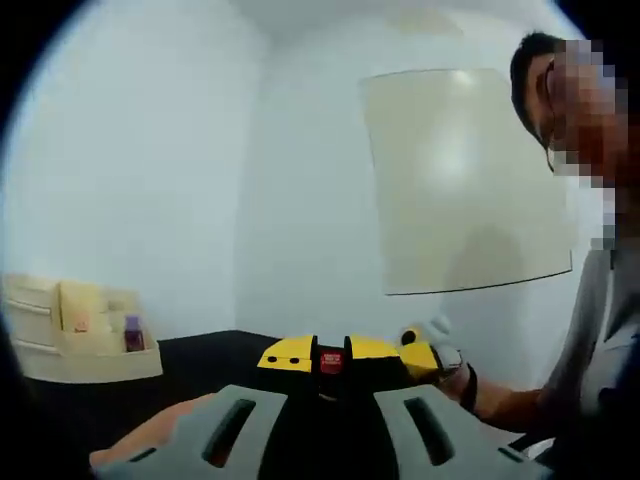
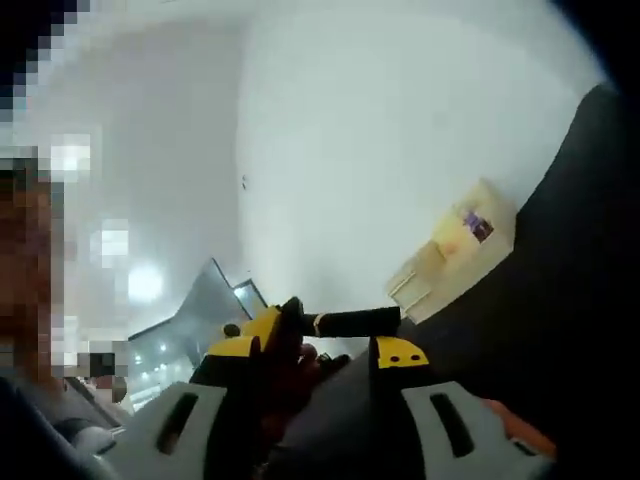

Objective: Open the drawer, pick up the cosmetic bottles from the table one by one, place them into the drawer, release the gripper, close the drawer, and move the gripper away

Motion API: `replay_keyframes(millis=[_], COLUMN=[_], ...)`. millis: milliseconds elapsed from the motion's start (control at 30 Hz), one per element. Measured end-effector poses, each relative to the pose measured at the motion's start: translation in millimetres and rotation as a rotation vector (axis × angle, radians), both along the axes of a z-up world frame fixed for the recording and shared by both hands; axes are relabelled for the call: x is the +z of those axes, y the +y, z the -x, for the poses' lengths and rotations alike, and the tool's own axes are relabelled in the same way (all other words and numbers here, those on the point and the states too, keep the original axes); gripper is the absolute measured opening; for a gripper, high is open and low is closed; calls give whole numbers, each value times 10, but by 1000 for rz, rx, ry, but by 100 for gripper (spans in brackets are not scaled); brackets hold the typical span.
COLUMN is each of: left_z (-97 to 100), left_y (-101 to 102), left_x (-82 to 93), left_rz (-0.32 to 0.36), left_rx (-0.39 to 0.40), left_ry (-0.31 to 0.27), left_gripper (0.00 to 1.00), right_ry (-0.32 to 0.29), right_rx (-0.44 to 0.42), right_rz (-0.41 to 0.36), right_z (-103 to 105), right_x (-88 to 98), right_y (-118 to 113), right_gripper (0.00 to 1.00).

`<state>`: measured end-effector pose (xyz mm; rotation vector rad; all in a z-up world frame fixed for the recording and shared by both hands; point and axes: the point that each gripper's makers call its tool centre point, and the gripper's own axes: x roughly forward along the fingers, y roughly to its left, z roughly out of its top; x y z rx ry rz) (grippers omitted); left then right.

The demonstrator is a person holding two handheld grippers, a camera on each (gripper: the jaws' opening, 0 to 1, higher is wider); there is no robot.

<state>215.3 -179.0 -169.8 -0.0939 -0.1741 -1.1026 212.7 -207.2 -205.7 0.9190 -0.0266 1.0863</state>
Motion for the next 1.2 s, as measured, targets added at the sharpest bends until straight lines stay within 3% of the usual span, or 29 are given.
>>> replay_keyframes(millis=[267,600,733,1000,1200], left_z=[72,92,66,25,-75], left_y=[-106,-115,-122,-166,-105], left_x=[-170,-365,-467,-642,-710], left_rz=[-95,-293,-397,-489,-536], left_rx=[18,87,150,200,251], left_ry=[-49,-196,-298,-345,-338], left_gripper=[6,6,6,6,6], right_ry=[14,36,47,15,-26], right_rx=[-39,-70,-65,-134,-197], right_rz=[-85,-134,-151,-84,14], right_z=[-46,-93,-91,-130,-130], right_x=[79,105,117,86,59], right_y=[-168,-276,-284,-328,-261], right_gripper=[35,27,25,8,7])
